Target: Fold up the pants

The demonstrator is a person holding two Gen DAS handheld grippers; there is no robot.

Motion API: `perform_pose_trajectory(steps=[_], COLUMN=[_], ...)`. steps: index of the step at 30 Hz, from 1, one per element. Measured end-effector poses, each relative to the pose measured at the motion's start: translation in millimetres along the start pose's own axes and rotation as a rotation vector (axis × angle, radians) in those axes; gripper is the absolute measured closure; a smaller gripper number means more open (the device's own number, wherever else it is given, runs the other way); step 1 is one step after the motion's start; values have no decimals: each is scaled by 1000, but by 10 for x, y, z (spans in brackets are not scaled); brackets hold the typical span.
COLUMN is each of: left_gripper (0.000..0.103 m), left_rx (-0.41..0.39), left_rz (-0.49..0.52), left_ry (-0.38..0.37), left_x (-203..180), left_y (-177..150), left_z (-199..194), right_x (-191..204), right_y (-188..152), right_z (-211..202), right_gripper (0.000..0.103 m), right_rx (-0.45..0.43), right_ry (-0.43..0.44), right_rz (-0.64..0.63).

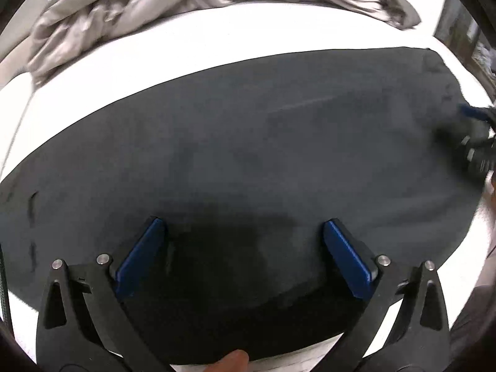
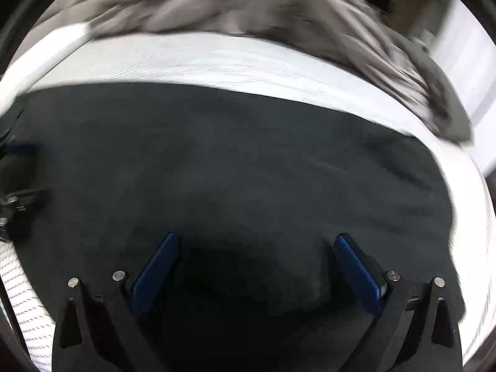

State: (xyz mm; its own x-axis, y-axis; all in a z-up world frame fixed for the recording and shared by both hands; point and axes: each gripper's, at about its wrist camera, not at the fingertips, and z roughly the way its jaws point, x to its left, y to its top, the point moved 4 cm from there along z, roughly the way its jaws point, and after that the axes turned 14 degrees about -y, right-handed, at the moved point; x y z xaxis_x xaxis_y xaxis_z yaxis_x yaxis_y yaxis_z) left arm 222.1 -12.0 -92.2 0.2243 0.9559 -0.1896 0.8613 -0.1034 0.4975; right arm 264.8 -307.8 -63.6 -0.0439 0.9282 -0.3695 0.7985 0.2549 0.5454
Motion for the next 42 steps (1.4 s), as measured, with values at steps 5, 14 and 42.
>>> perform_pose_trajectory(steps=[5,14,42], left_gripper=[0,1,1], left_rx=[-24,-94,-109], left_rz=[-98,-49,-120], left_ry=[36,44,46], left_x=[510,300,725], left_y=[-112,105,753], left_z=[-157,-306,44], right_x=[-906,-481,-334], right_y=[-435,-131,278], right_z=[334,-188,-478], right_gripper=[1,1,9], right_rx=[93,-6,-68], right_ry=[-143,-121,-157], right_rz=[220,128,133])
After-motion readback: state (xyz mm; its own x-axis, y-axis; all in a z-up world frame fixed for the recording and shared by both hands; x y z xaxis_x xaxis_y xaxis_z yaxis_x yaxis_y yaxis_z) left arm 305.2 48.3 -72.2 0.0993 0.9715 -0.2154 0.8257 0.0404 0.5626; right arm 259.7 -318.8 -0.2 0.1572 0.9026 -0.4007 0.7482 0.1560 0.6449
